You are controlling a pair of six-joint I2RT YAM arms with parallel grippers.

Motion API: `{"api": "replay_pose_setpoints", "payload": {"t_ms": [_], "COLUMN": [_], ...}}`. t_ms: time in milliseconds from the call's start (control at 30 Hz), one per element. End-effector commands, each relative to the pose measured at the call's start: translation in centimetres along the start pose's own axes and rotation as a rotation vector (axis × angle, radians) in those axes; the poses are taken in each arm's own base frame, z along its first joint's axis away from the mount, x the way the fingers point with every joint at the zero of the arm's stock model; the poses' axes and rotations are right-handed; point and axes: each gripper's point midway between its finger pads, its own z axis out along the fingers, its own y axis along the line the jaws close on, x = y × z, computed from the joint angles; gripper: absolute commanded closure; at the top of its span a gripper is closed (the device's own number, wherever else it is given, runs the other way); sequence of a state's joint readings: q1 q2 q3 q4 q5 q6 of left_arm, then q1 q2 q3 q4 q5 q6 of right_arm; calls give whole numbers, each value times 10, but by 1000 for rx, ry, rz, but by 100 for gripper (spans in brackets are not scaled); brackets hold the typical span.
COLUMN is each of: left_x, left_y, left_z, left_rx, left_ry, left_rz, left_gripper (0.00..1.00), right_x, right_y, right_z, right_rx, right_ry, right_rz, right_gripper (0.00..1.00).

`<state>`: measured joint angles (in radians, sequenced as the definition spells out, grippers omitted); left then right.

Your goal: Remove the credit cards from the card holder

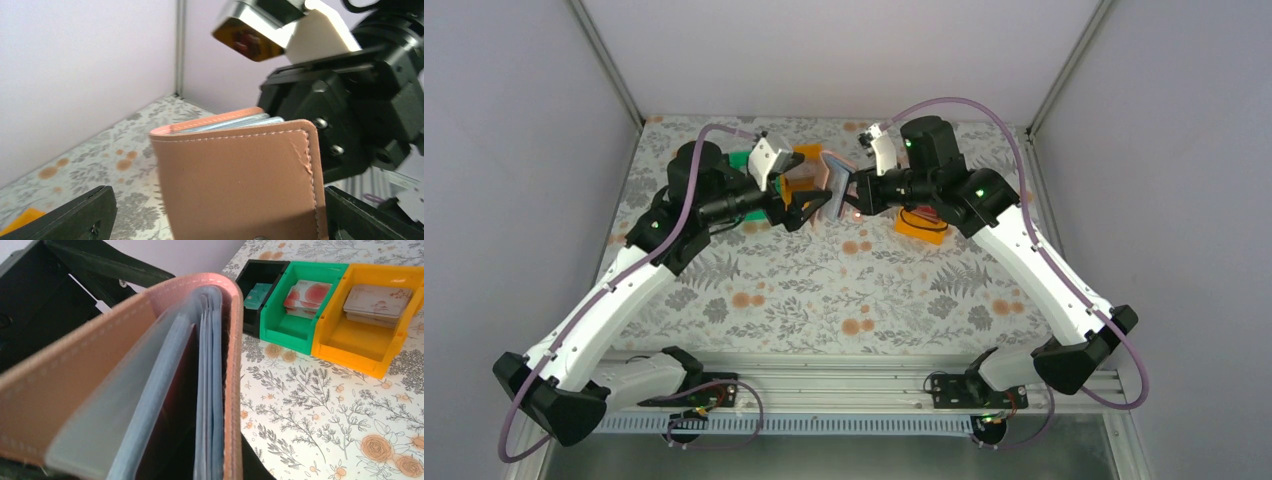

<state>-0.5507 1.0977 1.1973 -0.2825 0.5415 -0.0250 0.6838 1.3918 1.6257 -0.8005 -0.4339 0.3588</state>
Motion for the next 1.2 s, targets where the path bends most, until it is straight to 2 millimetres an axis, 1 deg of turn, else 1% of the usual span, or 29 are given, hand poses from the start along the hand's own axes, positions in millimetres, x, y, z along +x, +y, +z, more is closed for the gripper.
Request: {"api": "replay_pose_setpoints", "payload": {"t_ms": [0, 67, 200, 267, 400, 533, 600, 667, 767, 867, 1000, 1067, 1133, 1167], "left_x": [-9, -6, -7, -8, -10, -6, -2, 5, 14, 18, 19, 19, 17, 17], "left_y": [29, 31, 24, 23, 19, 15, 19, 27, 31, 44, 53, 54, 50, 49], "left_z": [-6, -5, -1, 1, 3, 8, 11, 14, 23, 28, 24, 21, 18, 17], "left_rx": [-184, -200, -187, -193, -191, -185, -208, -243, -242, -296, -352, -364, -342, -333], "left_ry": [5, 20, 32, 41, 44, 64, 76, 104, 138, 164, 172, 172, 165, 163], "left_rz": [-39, -30, -23, -36, -16, -8, 3, -14, -25, -32, -28, -31, -29, -31], "left_gripper": [0, 0, 0, 0, 0, 0, 0, 0, 0, 0, 0, 2, 6, 10], "right_x": [-16, -17, -21, -22, -26, -31, -33, -34, -32, -31, -30, -28, -24, -21], "right_y": [6, 5, 0, -1, -10, -17, -16, -16, -20, -19, -18, -17, -16, -14], "right_z": [-8, -8, -8, -6, -4, -2, -1, 0, 2, 3, 1, 0, 0, 0], "right_rx": [-10, -3, 29, 36, 85, 118, 109, 107, 124, 117, 111, 105, 90, 77], "right_ry": [-59, -57, -67, -69, -78, -102, -107, -110, -105, -103, -106, -99, -90, -83], "right_rz": [13, 18, 36, 38, 60, 79, 79, 78, 80, 68, 57, 39, 12, -5], "right_gripper": [96, 96, 96, 96, 96, 96, 96, 96, 96, 96, 96, 96, 96, 96]}}
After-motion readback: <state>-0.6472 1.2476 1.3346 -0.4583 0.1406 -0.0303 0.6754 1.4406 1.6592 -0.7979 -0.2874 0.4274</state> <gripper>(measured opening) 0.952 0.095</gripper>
